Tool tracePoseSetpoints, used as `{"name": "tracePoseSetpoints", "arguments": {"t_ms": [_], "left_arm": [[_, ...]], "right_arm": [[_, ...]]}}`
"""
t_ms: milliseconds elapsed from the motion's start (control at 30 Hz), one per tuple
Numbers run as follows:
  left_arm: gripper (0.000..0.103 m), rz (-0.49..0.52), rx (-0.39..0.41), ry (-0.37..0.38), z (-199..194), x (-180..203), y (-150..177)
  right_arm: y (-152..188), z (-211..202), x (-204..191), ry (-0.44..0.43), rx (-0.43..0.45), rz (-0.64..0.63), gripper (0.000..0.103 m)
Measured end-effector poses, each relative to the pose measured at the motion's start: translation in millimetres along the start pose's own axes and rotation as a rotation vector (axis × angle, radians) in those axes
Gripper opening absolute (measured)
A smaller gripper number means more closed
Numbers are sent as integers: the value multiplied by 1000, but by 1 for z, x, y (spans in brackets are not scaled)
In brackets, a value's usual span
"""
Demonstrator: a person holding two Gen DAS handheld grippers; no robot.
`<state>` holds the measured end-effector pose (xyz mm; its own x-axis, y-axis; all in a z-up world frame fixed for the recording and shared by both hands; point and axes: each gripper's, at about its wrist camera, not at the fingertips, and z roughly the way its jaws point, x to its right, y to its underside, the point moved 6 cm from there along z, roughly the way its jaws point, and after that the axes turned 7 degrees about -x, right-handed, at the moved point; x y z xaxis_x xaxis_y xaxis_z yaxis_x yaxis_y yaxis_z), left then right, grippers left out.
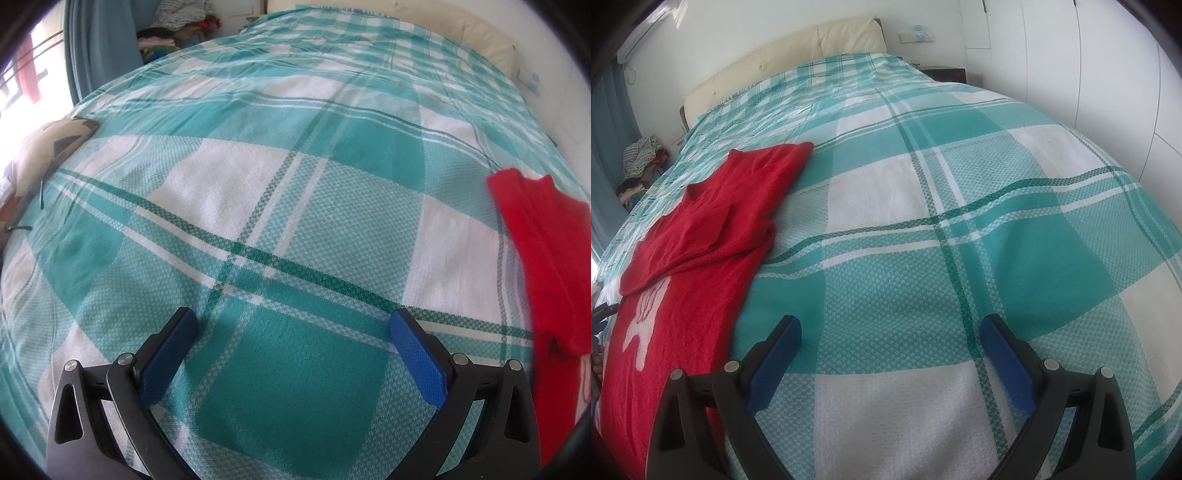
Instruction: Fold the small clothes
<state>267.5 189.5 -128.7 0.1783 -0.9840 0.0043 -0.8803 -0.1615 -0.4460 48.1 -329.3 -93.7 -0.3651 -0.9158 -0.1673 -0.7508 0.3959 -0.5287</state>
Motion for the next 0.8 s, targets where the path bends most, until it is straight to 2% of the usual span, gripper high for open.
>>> {"name": "tracePoseSetpoints", "arguments": {"t_ms": [100,233,433,500,600,800], "left_arm": [[103,12,19,-1,-10,2,2],[103,75,59,70,-36,18,4],[103,176,71,277,-70,58,19],[103,213,60,328,-72,74,25],[103,269,69,340,-71,89,30],[102,291,44,426,-61,106,33]], "right_arm": [[1,-1,1,-6,3,3,97],[1,0,1,2,1,-4,98],[2,1,0,11,-3,-13,99],[2,0,0,11,-3,-14,99],[2,0,-1,9,-2,-13,99],[2,0,-1,7,-3,-13,99]]}}
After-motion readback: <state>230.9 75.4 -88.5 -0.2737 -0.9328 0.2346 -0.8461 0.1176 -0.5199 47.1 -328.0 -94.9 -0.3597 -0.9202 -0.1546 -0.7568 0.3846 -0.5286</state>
